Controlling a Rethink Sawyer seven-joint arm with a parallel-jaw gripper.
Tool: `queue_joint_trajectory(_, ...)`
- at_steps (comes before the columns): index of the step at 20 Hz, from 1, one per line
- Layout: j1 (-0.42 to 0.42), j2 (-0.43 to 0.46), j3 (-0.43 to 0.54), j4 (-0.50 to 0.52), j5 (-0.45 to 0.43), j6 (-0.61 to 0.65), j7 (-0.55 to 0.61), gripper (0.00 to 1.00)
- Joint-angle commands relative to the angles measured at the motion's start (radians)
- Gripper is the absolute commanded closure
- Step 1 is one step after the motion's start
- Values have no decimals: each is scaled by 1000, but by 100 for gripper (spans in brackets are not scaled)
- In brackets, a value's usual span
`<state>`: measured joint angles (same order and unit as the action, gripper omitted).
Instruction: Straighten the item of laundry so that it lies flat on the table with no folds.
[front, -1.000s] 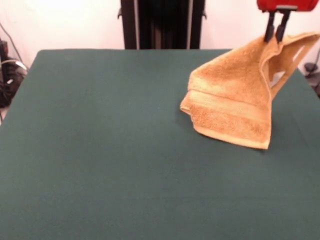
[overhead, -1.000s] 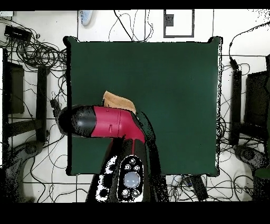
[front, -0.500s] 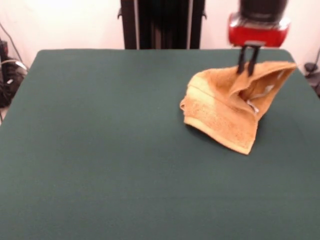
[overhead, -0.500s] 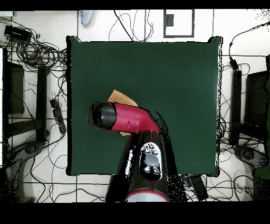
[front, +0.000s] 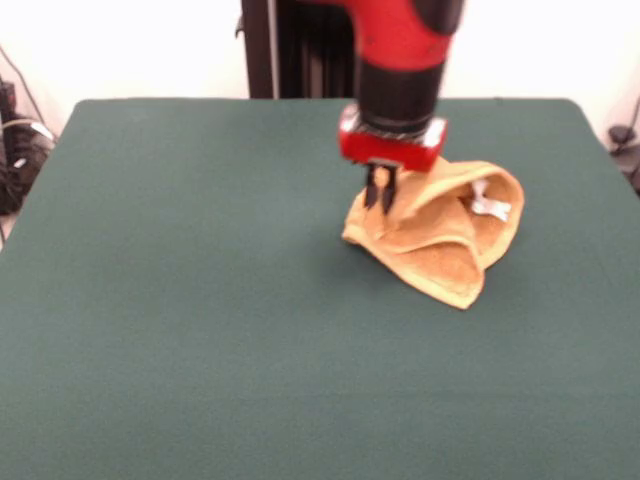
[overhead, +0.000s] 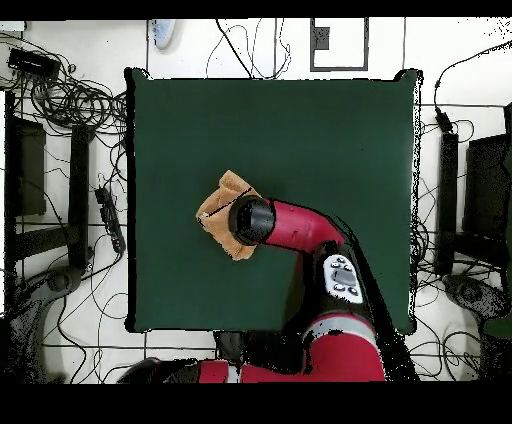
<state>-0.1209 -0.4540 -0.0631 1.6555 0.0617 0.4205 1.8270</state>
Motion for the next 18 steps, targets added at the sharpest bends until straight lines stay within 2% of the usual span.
queue_joint_trajectory(1, -97, 159, 182, -79, -106, -45, -120, 100)
queue_joint_trajectory(12, -222, 220, 255, -215, -259, 63, -204, 100)
queue_joint_trajectory(18, -276, 259, 303, -344, -338, 189, -271, 100)
